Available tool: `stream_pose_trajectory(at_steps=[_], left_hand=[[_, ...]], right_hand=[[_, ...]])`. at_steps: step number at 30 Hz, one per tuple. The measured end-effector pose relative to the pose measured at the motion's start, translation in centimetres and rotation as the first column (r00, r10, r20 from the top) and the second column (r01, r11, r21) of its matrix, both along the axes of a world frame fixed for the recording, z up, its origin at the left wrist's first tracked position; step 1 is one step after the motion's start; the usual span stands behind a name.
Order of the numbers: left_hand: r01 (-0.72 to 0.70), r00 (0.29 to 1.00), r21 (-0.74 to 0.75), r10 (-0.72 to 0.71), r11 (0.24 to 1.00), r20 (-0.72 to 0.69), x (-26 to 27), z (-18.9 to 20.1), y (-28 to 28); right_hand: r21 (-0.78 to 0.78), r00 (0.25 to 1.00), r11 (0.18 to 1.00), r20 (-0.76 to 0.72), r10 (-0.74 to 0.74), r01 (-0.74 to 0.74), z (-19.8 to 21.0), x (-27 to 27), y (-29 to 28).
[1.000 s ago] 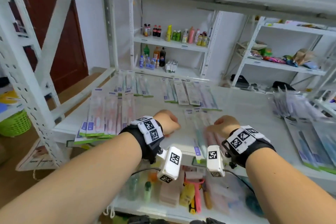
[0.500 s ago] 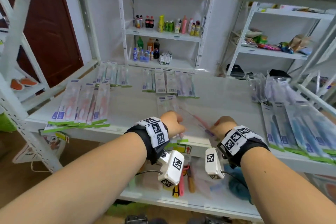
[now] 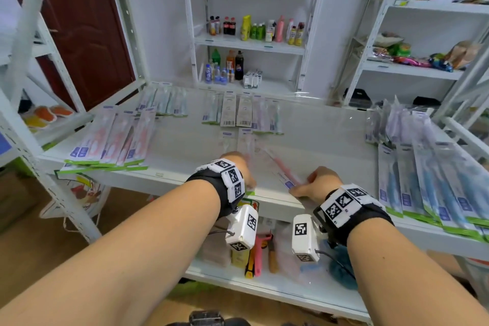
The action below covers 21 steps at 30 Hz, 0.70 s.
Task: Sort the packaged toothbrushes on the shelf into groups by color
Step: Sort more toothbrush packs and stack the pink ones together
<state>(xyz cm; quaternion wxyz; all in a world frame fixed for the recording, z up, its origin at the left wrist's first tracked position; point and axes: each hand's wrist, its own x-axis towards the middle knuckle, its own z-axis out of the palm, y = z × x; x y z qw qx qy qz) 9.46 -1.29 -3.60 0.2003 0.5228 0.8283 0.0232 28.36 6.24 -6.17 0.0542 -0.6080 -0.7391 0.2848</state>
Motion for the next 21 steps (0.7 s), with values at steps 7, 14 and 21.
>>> stream_pose_trajectory(at_steps=[7, 14, 21], left_hand=[[-0.149, 0.978, 0.045, 0.141, 0.988, 0.151, -0.2, -1.1, 0.1], [-0.400, 0.860, 0.256, 0.264, 0.880, 0.437, 0.4, -1.9, 0.4], [-0.624, 0.621, 0.349, 0.173, 0.699, 0.765, -0.3, -2.0, -1.3]], right_hand=[[0.015, 0.989, 1.000, -0.146, -0.015, 0.017, 0.1, 1.4, 0.0], [0.066, 0.989, 0.996, -0.134, 0.070, -0.061, 0.7, 2.2, -0.6], [0.050, 0.917, 0.997, -0.398, -0.035, 0.060, 0.4, 2.4, -1.3]])
